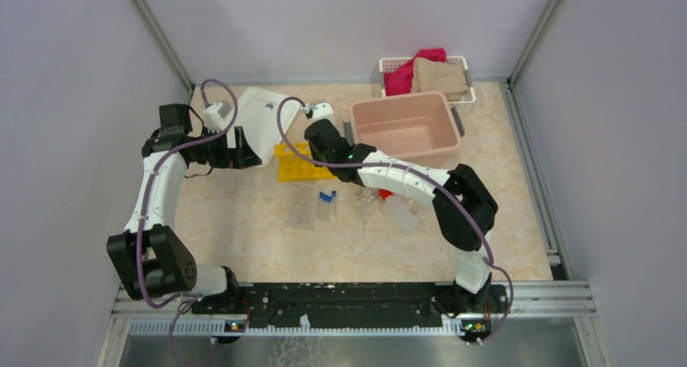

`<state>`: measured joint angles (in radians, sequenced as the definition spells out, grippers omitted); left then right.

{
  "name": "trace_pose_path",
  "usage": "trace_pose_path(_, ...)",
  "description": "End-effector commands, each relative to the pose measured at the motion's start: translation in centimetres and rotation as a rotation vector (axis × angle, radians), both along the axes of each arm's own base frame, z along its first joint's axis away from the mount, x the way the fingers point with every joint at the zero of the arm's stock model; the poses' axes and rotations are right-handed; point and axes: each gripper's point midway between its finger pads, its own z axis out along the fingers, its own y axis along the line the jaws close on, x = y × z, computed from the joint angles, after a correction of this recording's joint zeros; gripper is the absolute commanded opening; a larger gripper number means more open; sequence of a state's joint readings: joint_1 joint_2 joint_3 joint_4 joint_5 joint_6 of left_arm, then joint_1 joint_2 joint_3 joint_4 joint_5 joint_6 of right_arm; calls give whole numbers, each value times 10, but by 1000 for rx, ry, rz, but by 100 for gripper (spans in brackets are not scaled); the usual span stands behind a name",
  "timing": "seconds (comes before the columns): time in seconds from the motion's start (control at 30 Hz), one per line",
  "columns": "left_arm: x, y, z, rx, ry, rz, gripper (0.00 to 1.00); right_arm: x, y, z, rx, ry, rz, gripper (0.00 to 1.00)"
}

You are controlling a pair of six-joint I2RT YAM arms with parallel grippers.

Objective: Organize the chemistry lab equipment

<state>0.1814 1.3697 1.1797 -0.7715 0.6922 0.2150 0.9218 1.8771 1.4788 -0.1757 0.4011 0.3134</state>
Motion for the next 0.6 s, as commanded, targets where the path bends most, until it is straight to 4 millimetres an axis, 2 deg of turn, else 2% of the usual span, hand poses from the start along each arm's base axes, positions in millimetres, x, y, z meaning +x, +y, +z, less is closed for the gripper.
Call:
trace_pose_path(0.0, -1, 0, 11, 3, -39, -16, 99, 1, 3, 3, -1, -37, -5, 0)
trace_pose_path(0.57, 0, 1, 13, 9, -44, -7, 99, 2, 4, -16, -34, -45, -14, 0)
